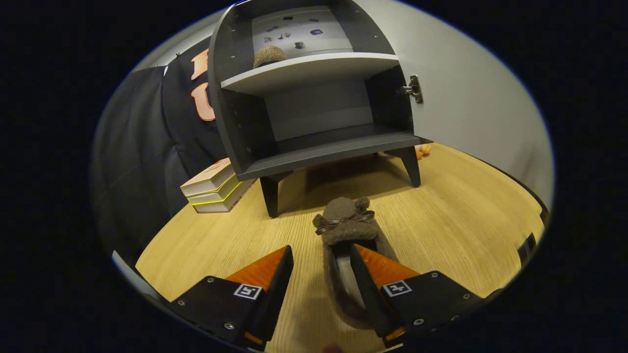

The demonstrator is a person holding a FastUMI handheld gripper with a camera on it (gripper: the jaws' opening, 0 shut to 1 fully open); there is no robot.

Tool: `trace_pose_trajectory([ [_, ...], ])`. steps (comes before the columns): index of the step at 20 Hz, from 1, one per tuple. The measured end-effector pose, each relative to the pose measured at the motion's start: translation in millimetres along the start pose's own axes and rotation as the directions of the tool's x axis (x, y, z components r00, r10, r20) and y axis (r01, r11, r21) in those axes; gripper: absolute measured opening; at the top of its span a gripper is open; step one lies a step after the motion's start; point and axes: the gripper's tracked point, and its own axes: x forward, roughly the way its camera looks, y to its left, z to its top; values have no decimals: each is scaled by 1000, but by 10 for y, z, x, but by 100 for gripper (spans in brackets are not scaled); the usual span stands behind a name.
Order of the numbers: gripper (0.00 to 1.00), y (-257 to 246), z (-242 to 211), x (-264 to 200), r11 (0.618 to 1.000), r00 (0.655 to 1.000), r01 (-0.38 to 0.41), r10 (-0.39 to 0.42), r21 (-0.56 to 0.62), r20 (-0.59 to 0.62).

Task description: Open the shoe cabinet door, grab the shoes and put them into the shoe cabinet, then close the shoe cabinet door.

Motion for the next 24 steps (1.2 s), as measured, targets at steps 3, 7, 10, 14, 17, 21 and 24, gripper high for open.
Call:
trace_pose_trajectory([
  [3, 72, -41, -54, 163, 999, 1000, 17, -18, -43, -25],
  [7, 67, -120, -73, 326, 999, 998, 28, -29, -33, -49],
  [10, 56, -169, -85, 433, 999, 998, 44, -46, -30, -51],
  [14, 27, -108, -67, 559, 1000, 999, 4, -2, 28, -48],
  [17, 7, -106, -19, 582, 999, 998, 9, -5, 54, -64],
  [21, 5, -134, 116, 486, 998, 997, 14, -9, 64, -80],
  [24, 5, -133, 282, 299, 997, 997, 28, -23, 65, -77],
])
